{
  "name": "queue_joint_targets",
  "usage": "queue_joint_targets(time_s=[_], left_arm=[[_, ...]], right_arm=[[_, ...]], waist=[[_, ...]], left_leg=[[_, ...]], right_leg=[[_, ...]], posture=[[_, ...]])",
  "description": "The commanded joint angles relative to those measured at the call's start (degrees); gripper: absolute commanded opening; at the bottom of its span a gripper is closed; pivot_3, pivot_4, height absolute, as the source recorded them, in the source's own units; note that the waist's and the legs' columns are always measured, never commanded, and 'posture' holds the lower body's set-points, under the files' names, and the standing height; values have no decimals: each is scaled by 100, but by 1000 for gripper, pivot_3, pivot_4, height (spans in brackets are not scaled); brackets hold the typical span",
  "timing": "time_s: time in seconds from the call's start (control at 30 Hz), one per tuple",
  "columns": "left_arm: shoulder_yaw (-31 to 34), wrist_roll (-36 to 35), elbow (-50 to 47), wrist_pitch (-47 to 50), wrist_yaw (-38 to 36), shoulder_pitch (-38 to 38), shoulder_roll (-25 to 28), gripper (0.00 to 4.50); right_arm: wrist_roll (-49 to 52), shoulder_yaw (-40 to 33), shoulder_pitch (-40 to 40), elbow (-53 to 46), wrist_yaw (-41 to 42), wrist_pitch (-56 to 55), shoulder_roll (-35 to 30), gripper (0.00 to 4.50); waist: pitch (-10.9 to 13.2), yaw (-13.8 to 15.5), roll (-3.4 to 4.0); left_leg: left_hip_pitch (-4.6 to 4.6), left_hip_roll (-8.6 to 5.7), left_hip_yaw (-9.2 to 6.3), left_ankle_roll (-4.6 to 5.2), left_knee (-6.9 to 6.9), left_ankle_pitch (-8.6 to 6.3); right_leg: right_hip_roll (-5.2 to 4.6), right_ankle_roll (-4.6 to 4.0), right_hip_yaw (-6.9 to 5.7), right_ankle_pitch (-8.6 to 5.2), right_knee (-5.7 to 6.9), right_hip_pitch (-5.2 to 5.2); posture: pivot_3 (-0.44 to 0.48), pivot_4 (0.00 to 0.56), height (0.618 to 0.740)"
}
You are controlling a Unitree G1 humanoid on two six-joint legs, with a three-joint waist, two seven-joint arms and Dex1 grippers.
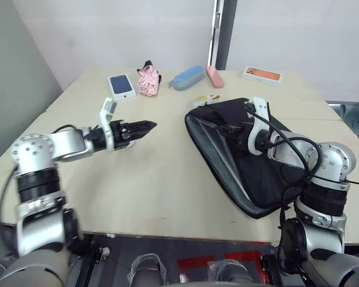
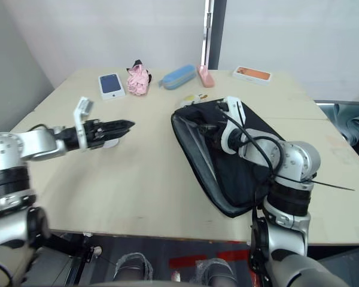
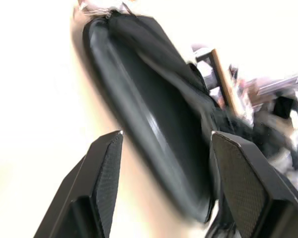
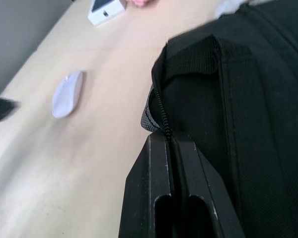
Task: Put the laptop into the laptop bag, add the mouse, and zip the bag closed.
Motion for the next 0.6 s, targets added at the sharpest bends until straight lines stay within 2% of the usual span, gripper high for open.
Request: queue_joint_targets(time_s=[0.03, 0.1, 0.3, 0.43, 0.6], left_arm=[[-340, 684, -751, -1248, -2278, 694, 930, 2949], [-367, 921, -851, -1763, -3207, 1066, 1355, 2949], [-117, 1384, -866, -2696, -4625, 1855, 2019, 2949], [65, 1692, -744, -3128, -4939, 2222, 2199, 3004], [245, 2156, -576, -3589, -4957, 2511, 2307, 3004]], right_arm=[[-63, 154, -12, -29, 114, -243, 133, 0], [-108, 267, 44, -15, 132, -271, 233, 0], [-196, 430, 171, 9, 229, -320, 407, 0], [-72, 460, 263, 119, 617, -439, 373, 1269], [260, 294, 143, 22, 1214, -323, -111, 2922]], waist=[[0, -7, 0], [0, -25, 1], [0, -62, 2], [0, -59, 2], [0, -36, 2]], left_leg=[[2, 0, 0, 0, 0, 0], [6, 2, 5, -1, -1, 0], [16, 2, 11, -4, -8, 2], [28, 3, 17, -7, -29, 4], [29, 4, 17, -8, -32, 4]], right_leg=[[-1, -1, 1, 0, 0, 2], [-2, -4, 6, -3, -1, 2], [-2, -46, 10, -28, 2, 1], [0, -45, 11, -28, 1, 2], [1, -46, 9, -29, 0, 3]], posture=[[0, 150, 740], [0, 150, 740], [0, 150, 740], [0, 150, 740], [0, 150, 740]])
